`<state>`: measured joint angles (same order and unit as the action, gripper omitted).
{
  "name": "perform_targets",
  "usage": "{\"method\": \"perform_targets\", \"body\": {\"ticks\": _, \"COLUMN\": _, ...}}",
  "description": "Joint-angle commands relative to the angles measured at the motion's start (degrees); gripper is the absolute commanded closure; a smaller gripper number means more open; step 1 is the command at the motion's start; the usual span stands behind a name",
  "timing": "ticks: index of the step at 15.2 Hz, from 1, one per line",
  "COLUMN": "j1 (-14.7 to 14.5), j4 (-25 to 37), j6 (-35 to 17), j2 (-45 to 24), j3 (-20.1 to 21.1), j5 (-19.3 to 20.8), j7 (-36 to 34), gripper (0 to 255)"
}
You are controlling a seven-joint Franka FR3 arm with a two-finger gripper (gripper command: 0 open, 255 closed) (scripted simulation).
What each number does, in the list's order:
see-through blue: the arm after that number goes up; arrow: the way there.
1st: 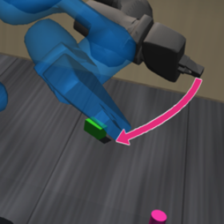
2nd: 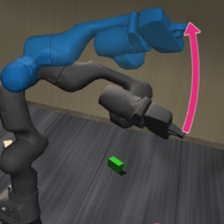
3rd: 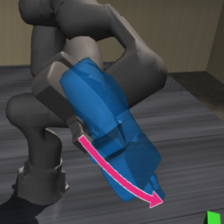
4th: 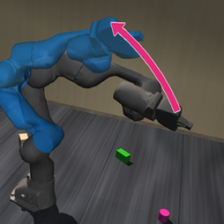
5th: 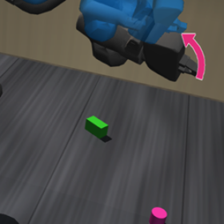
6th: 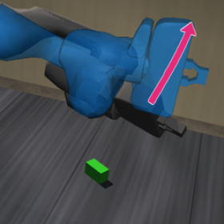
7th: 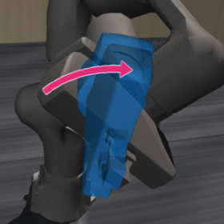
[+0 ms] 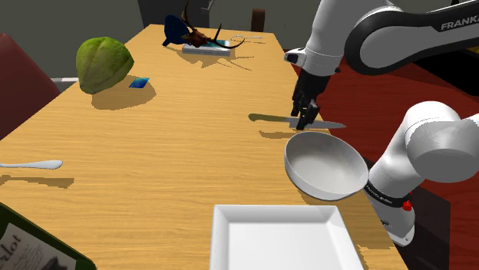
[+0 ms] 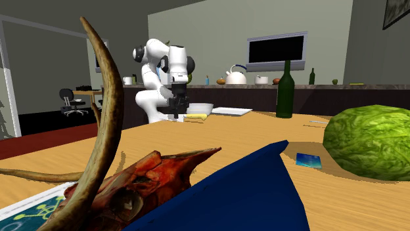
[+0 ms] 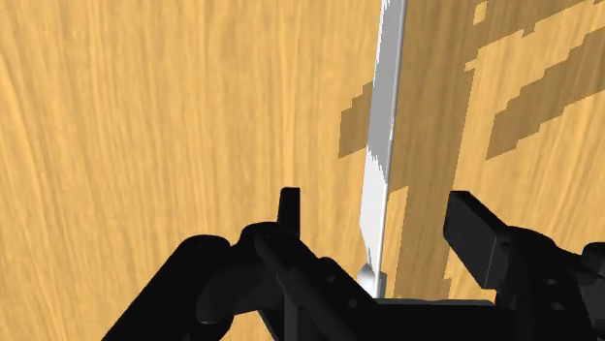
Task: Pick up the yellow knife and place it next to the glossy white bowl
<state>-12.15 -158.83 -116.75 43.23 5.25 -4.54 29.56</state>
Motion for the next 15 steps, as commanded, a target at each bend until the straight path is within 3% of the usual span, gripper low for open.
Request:
{"method": "perform_targets", "body": {"ticks": 1, "j1": 0.0, "j4": 0.0, "j6": 0.0, "j2": 0.0, "j3": 0.0, "j5": 0.0, "j7": 0.0, "gripper": 0}}
{"method": "perform_targets", "body": {"ticks": 4, "j1": 0.0, "j4": 0.0, "j6": 0.0, "j2": 0.0, "j3": 0.0, "j5": 0.0, "j7": 0.0, "gripper": 0}}
{"method": "perform_targets", "body": {"ticks": 8, "j1": 0.2, "j4": 6.2, "j6": 8.3, "j2": 2.1, "j3": -0.5, "j5": 0.5, "j7": -0.1, "gripper": 0}}
{"method": "perform_targets", "body": {"ticks": 15, "j1": 0.2, "j4": 6.2, "j6": 8.3, "j2": 2.1, "j3": -0.5, "j5": 0.5, "j7": -0.1, "gripper": 0}}
